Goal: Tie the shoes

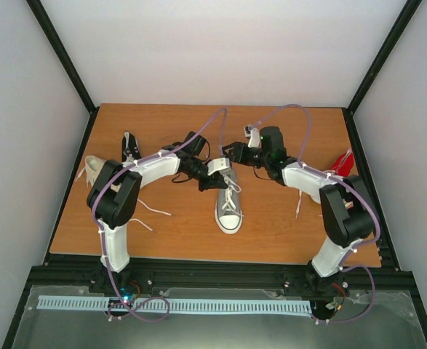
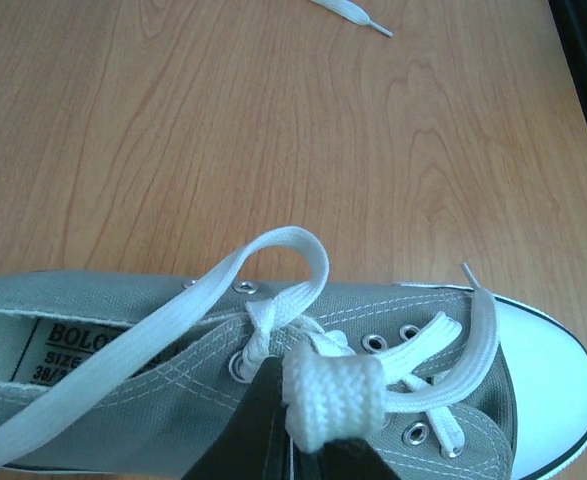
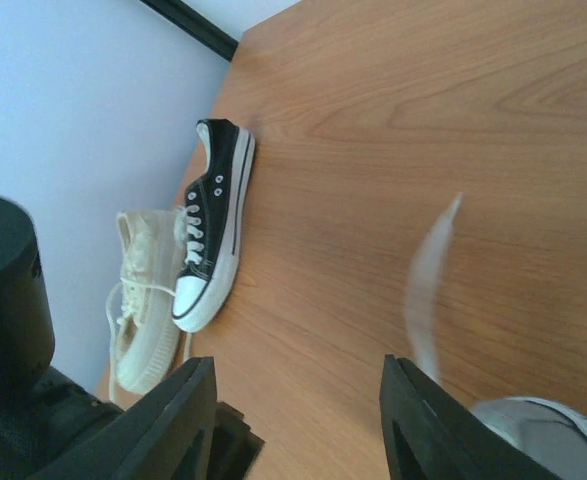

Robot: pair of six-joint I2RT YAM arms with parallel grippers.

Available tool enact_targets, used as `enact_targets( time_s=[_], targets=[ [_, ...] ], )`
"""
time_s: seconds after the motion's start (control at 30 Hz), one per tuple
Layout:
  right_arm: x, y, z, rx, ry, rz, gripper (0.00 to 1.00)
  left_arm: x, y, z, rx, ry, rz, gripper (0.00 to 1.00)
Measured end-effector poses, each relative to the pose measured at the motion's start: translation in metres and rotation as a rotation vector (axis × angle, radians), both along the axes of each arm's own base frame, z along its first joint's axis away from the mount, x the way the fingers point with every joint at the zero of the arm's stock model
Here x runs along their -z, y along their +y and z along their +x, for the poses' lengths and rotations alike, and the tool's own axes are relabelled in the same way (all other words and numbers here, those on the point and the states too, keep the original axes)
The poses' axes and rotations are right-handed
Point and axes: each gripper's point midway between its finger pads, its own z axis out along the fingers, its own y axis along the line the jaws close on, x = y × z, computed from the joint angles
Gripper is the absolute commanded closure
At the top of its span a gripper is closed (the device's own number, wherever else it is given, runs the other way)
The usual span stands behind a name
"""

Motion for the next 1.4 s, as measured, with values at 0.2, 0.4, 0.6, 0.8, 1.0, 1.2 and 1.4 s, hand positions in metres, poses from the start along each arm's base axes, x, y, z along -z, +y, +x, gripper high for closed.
enact_targets(
  time_s=[0.2, 0.4, 0.6, 0.8, 1.0, 1.2, 1.4],
  targets=[
    [-0.025, -0.020, -0.014, 0.033, -0.060, -0.098, 0.48, 0.000, 0.000, 0.000, -0.004, 0.001, 0.001, 0.99],
    [-0.035, -0.049, -0.032, 0.037, -0.144, -0.179, 0.59, 0.000, 0.000, 0.001, -0.005, 0.001, 0.002, 0.99],
    [0.008, -0.039, -0.078, -0.161, -0.128, -0.200, 0.59, 0.000, 0.000, 0.001, -0.006, 0.001, 0.004, 0.99],
    [0.014, -0.023, -0.094, -0.247, -0.167, -0.151, 0.58, 0.001, 0.001, 0.000, -0.007, 0.005, 0.008, 0.99],
    [0.021, -0.009, -0.087, -0.262, -0.191, -0.129, 0.58, 0.002, 0.001, 0.000, -0.009, 0.006, 0.012, 0.99],
    [0.030, -0.003, -0.089, -0.279, -0.172, -0.133, 0.65, 0.002, 0.002, 0.001, -0.014, 0.007, 0.016, 0.99],
    [0.031, -0.004, -0.090, -0.280, -0.164, -0.138, 0.74, 0.000, 0.001, 0.003, -0.016, 0.007, 0.018, 0.99]
  ],
)
